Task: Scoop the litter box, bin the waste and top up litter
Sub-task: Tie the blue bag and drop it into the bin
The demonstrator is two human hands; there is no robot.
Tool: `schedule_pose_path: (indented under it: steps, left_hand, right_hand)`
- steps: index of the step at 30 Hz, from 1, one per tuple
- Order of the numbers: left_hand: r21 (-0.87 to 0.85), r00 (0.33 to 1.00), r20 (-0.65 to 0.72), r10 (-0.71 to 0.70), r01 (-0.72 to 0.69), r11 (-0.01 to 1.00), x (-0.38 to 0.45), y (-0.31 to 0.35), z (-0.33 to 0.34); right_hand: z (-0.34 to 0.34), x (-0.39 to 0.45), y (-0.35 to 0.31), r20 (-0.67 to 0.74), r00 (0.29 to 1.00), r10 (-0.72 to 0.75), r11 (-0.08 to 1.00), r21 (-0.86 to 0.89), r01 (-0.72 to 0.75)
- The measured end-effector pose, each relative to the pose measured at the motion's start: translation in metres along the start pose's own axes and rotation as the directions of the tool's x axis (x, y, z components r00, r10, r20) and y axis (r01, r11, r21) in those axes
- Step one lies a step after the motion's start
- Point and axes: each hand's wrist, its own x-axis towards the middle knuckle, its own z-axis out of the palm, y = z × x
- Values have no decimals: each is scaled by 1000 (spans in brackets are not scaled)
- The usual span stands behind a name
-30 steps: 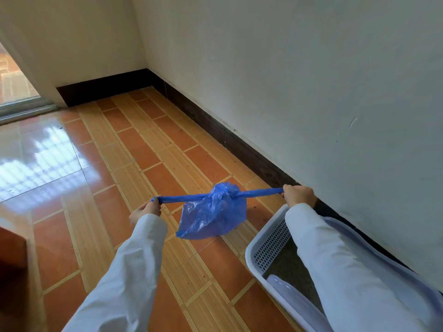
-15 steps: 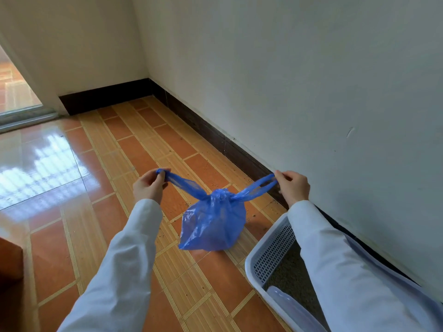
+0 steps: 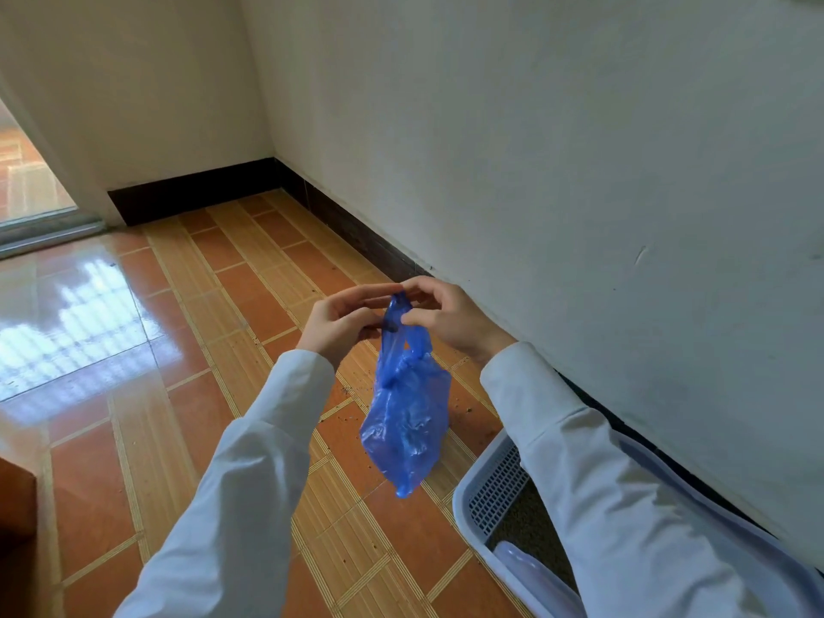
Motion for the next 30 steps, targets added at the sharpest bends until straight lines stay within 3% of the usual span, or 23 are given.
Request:
schedule_pose_path:
  steps: [6, 11, 16, 19, 23, 26, 30]
  left_hand:
    - [12, 994, -106, 17, -15, 1000, -5, 2, 8]
    - [321, 972, -168, 164, -104, 941, -3, -2, 13]
    - [653, 982, -80, 171, -79, 754, 4, -7, 9]
    - [675, 989, -33, 143, -83, 734, 4, -11, 7]
    - [620, 993, -35, 111, -66, 782, 6, -17, 6]
    - [535, 999, 26, 40, -48, 844, 4, -19, 11]
    - [519, 999, 17, 41, -44, 853, 5, -24, 12]
  right_hand:
    - [4, 0, 5, -8, 1000, 15, 1000, -10, -15]
    - [5, -2, 9, 26, 999, -19, 999, -38, 20]
    - [-2, -7, 4, 88, 996, -26, 999, -29, 29]
    - [-6, -9, 2, 86, 995, -46, 997, -51, 51]
    - [-12, -9, 9, -51, 995, -80, 991, -113, 74]
    - [-17, -11, 14, -93, 987, -128, 951, -295, 96]
    - [-18, -9, 29, -70, 977, -202, 867, -477, 145]
